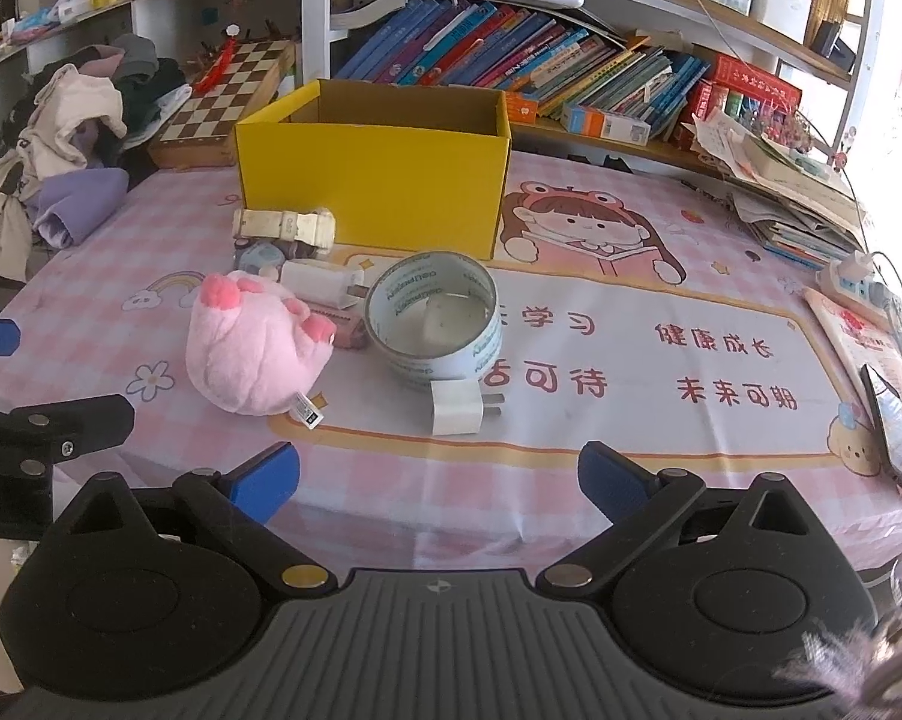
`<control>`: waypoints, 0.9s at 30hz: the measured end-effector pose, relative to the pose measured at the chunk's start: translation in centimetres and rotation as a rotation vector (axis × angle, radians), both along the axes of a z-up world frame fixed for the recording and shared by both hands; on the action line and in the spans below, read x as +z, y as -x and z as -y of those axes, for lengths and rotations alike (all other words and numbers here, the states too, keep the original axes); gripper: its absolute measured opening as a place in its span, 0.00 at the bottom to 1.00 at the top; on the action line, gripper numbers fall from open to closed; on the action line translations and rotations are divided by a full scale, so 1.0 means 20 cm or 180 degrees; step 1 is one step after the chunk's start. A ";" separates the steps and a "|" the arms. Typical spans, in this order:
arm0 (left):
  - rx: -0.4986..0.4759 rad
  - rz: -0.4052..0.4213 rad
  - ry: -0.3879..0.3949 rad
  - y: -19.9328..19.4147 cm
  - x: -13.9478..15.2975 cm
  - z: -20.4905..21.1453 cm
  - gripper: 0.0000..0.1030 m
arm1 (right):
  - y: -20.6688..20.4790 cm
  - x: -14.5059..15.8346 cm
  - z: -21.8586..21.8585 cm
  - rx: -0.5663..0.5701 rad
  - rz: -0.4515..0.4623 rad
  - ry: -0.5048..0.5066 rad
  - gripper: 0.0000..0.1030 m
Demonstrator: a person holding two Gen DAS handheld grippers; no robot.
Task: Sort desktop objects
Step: 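Move the left tool toward the pink pig plush while the right tool approaches the clear tape roll, then close the left tool on the pink pig plush while the right tool grasps the clear tape roll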
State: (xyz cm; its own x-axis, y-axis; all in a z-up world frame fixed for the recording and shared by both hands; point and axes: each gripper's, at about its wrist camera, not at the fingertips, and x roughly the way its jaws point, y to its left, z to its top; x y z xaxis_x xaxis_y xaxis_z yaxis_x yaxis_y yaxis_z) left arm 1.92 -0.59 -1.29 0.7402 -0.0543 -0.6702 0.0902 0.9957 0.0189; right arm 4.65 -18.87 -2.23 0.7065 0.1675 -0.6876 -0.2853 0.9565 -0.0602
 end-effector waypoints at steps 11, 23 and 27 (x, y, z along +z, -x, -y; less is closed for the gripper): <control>0.0014 -0.0026 -0.0017 -0.05 -0.02 -0.01 1.00 | -0.06 -0.01 -0.02 0.0011 0.0022 0.0091 0.98; -0.0044 -0.0028 0.0034 -0.16 -0.04 0.00 0.99 | -0.18 -0.03 -0.03 0.0072 -0.0038 0.0140 0.89; -0.0061 -0.0073 0.0058 -0.22 -0.06 0.00 0.97 | -0.25 -0.05 -0.04 0.0108 -0.0091 0.0164 0.89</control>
State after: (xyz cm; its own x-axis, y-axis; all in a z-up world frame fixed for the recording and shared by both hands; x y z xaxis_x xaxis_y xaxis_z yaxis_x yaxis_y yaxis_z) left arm 6.39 -0.68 -2.46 0.7233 -0.0807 -0.6858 0.1094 0.9940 -0.0015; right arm 9.61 -18.04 -3.20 0.6811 0.1548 -0.7157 -0.3197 0.9422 -0.1004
